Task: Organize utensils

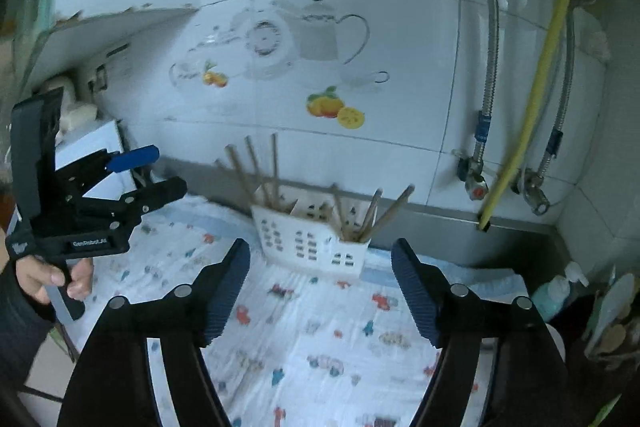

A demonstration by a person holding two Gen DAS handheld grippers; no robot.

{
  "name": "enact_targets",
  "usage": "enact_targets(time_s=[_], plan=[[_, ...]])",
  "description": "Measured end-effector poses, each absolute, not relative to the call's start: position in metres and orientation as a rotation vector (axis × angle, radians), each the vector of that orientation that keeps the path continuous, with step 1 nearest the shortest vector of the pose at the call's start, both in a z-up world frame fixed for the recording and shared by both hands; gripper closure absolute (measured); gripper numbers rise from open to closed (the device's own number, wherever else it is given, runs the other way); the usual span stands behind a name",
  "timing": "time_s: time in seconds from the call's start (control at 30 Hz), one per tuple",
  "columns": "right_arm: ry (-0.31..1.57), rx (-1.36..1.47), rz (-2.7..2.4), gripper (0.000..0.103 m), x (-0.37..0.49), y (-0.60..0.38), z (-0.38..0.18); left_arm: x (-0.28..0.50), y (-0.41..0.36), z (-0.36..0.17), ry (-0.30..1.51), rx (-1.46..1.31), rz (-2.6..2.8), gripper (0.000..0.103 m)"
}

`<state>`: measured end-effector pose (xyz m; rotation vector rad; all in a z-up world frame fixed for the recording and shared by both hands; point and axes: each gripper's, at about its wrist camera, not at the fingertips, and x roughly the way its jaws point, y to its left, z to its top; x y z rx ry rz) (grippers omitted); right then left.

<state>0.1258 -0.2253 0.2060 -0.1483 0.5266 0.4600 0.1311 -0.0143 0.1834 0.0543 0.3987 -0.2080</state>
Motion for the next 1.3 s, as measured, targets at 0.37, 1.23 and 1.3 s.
enact_targets(time_s=[0.37,1.23,1.3], plan=[[0.529,-0.163,0.398,0.015,0.059,-0.228,0.141,0.064,-0.015,0.130,0.426,0.057,-0.150,0.005],[0.641,-0.058,0.285,0.010,0.023,-0.233,0.055,0.016,0.032,0.050,0.600,-0.101,-0.078,0.005],[0.644,-0.060,0.281,0.009,0.023,-0.233,0.053,0.015,0.032,0.047,0.608,-0.099,-0.077,0.005]])
